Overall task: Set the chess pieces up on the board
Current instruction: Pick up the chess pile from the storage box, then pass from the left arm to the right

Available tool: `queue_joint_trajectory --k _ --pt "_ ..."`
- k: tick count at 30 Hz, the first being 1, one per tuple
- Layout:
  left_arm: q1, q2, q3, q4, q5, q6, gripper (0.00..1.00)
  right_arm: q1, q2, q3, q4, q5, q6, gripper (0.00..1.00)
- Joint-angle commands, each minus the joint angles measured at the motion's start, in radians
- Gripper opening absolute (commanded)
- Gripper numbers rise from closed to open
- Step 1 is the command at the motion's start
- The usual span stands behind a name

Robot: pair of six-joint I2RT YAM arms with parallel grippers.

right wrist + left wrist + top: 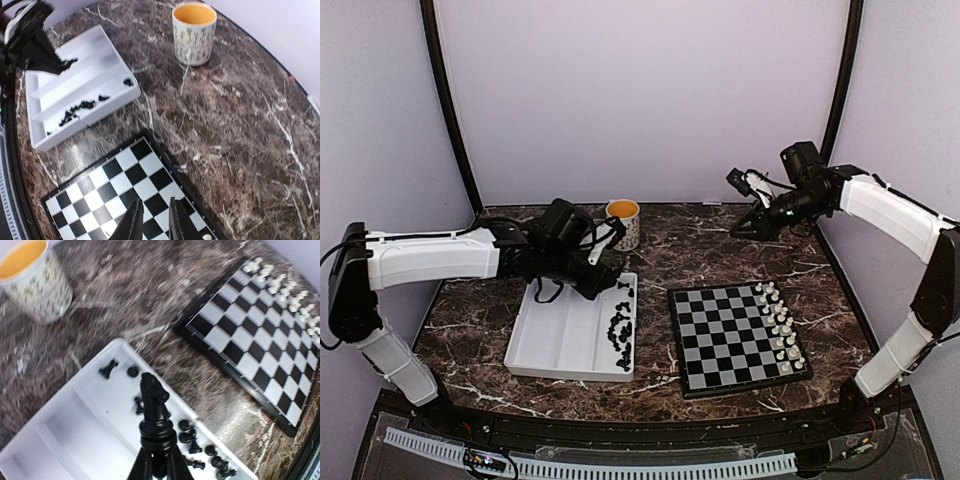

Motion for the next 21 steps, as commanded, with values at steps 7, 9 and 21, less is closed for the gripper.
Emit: queue_joint_trajectory --k 7,9,21 --pt "-0.222 -0.148 -0.18 0.4 -0.287 0.33 0.0 0.102 0.19 0.227 -0.108 -0.404 0.234 0.32" --pt "-0.253 -0.142 -0.192 0.435 -0.378 0.377 0.0 0.139 0.189 0.207 -0.092 -0.438 0.267 0.36" --pt "-0.327 -0.089 -0.202 0.54 -0.54 0.475 0.0 0.276 0.219 0.099 0.022 -0.498 0.463 0.48"
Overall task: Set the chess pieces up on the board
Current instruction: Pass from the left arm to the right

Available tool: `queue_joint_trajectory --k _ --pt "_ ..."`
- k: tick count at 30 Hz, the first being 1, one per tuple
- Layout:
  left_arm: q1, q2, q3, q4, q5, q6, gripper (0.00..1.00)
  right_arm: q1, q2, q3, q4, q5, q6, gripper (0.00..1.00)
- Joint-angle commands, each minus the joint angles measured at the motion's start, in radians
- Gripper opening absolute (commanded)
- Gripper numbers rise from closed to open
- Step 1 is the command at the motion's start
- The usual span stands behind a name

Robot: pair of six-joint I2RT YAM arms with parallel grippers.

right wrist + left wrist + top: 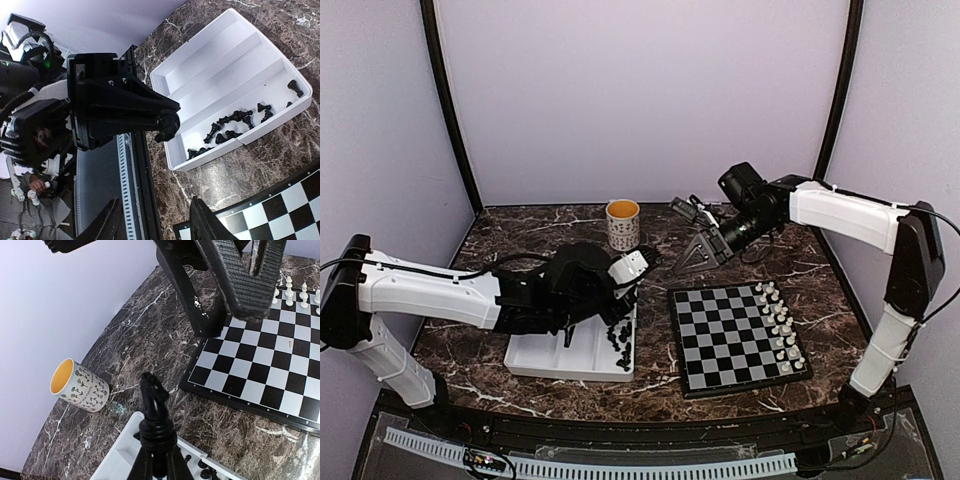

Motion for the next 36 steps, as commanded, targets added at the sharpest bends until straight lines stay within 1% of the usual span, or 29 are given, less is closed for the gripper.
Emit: queue_joint_trajectory --k 1,5,10,21,25,31,34,36 --pt "-0.018 0.015 0.0 0.07 -0.08 0.052 0.0 0.029 0.028 -0.001 0.083 -0.06 0.11 0.47" --pt "-0.028 0.024 0.009 0.069 -0.091 0.065 0.0 0.044 0.05 0.019 0.128 -0.097 0.184 0.47" --pt "-0.036 0.021 0.015 0.073 -0.097 0.076 0.0 0.068 0.084 0.053 0.142 -0.074 0.215 0.44" --pt "-0.048 0.032 0.025 0.069 -0.092 0.089 0.0 0.072 0.116 0.07 0.21 -0.076 0.289 0.31" --pt "-0.049 0.038 0.026 0.072 -0.091 0.092 0.0 0.072 0.119 0.06 0.23 -0.083 0.309 0.28" --pt "-0.05 0.052 0.032 0.076 -0.096 0.089 0.0 0.073 0.126 0.057 0.24 -0.088 0.322 0.12" --pt "-0.05 0.059 0.034 0.076 -0.099 0.082 0.0 0.072 0.122 0.054 0.237 -0.081 0.318 0.11" --pt "-0.05 0.062 0.033 0.077 -0.103 0.078 0.0 0.072 0.115 0.055 0.23 -0.073 0.307 0.08"
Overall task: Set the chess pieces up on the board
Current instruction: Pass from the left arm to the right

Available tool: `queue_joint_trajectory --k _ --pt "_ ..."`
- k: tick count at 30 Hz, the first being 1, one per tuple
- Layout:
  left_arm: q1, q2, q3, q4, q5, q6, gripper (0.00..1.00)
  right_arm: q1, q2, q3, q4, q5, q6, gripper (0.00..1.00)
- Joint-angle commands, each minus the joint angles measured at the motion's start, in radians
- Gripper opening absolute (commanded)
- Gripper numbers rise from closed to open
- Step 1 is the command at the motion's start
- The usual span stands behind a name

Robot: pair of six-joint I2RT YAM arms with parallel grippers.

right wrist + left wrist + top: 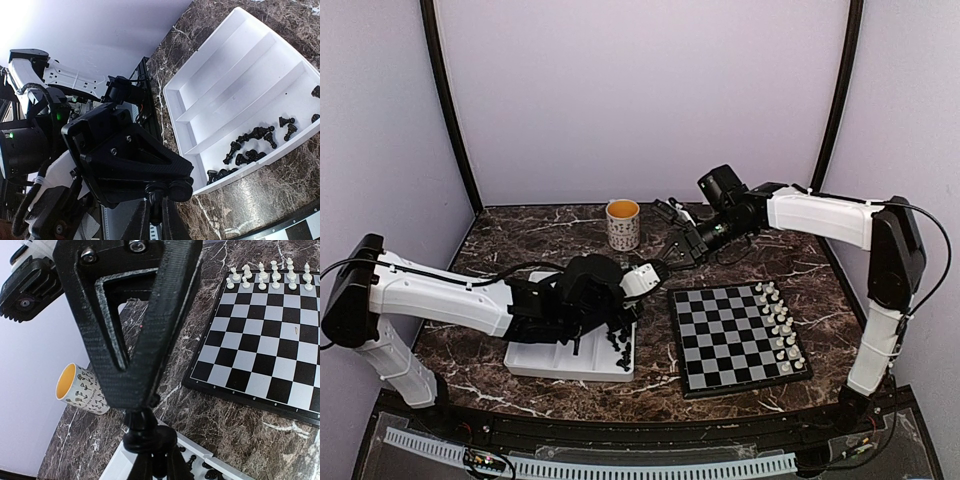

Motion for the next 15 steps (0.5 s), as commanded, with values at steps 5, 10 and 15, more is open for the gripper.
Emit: queue_joint_trajectory --k 5,10,15 --pt "-0.006 -0.007 0.026 0.025 -0.018 -0.023 0.0 0.006 -0.006 0.056 -0.064 0.083 -0.117 0.02" --pt "0.017 -0.085 -0.021 -0.013 -0.002 -0.064 0.0 0.004 -0.053 0.113 -0.235 0.387 -0.377 0.0" --pt "0.17 -0.197 -0.018 -0.106 0.196 -0.201 0.0 0.015 -0.171 -0.022 -0.209 0.606 -0.518 0.0"
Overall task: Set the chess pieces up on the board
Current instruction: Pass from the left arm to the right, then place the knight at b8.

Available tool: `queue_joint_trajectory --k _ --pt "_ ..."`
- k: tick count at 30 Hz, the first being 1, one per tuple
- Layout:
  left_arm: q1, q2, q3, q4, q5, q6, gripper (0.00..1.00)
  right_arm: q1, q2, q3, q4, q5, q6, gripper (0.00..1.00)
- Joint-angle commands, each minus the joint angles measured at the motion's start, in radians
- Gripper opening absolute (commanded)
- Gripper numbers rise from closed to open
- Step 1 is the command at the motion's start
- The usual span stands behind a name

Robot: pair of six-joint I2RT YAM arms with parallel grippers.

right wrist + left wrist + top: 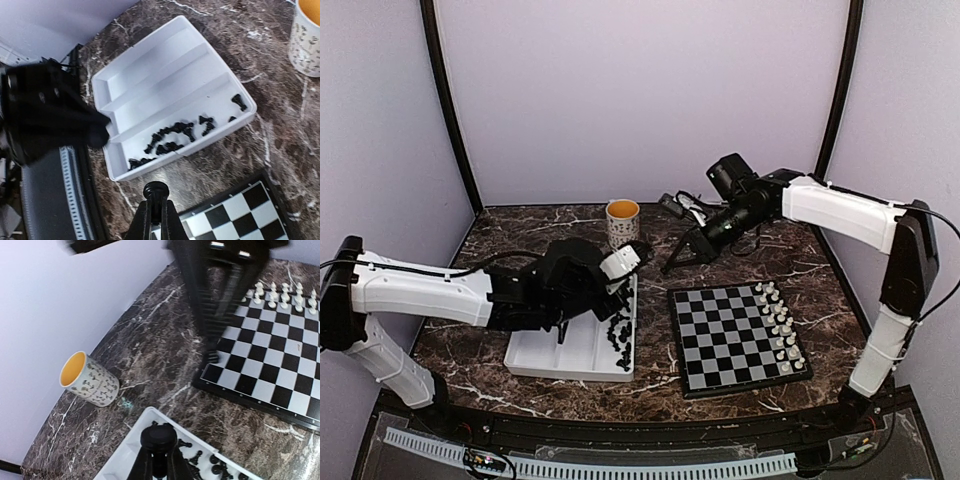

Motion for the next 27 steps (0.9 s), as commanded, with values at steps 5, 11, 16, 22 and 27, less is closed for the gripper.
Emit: queue_joint_trajectory --k 5,11,16,22,27 --pt "0.277 -0.136 0.058 -0.057 0.306 -0.201 0.0 0.086 -0.199 -0.219 -0.071 0.334 -0.292 0.0" --pt "0.413 -0.034 0.208 -0.142 0.436 -0.264 0.0 0.317 -0.253 -0.345 -0.104 0.569 -0.405 0.0" --pt "0.494 -0.079 0.117 -0.022 0.547 -0.343 0.0 0.478 -0.284 -0.456 -0.04 0.734 -0.44 0.0" --pt "0.523 -0.116 0.106 -0.022 0.56 -0.344 0.0 0.513 -0.245 -0.5 0.032 0.806 -0.44 0.0" --pt "0.524 -0.136 0.085 -0.023 0.56 -0.34 0.0 0.513 -0.205 -0.499 0.067 0.822 -0.435 0.0"
